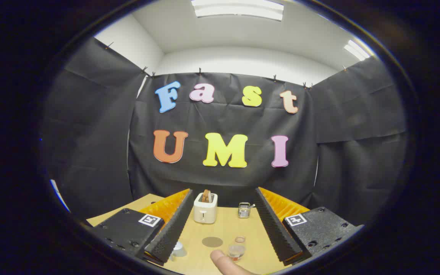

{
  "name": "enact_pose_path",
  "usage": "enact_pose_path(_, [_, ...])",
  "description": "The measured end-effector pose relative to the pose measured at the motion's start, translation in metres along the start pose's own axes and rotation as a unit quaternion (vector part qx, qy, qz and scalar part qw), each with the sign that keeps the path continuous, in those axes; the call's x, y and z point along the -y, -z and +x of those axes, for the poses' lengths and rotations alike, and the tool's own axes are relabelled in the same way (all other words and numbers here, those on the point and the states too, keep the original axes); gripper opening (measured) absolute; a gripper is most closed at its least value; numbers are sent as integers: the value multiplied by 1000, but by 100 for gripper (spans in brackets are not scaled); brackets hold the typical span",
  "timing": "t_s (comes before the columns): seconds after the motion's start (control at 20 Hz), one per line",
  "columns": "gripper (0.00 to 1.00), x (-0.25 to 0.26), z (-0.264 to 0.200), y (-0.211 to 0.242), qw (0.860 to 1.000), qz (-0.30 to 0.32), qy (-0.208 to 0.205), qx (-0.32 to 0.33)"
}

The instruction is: Take the bottle from table, then pour the juice into the cup, finally place the bottle on the coaster

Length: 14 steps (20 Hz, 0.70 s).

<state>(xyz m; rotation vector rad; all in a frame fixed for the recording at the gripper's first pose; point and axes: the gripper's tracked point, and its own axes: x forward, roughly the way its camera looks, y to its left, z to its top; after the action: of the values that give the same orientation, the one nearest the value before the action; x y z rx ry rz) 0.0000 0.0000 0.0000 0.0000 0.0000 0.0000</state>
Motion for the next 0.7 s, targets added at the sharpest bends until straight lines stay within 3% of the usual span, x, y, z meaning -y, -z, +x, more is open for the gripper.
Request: enact_pose_path(0.7, [100,6,2,15,1000,2,10,-15])
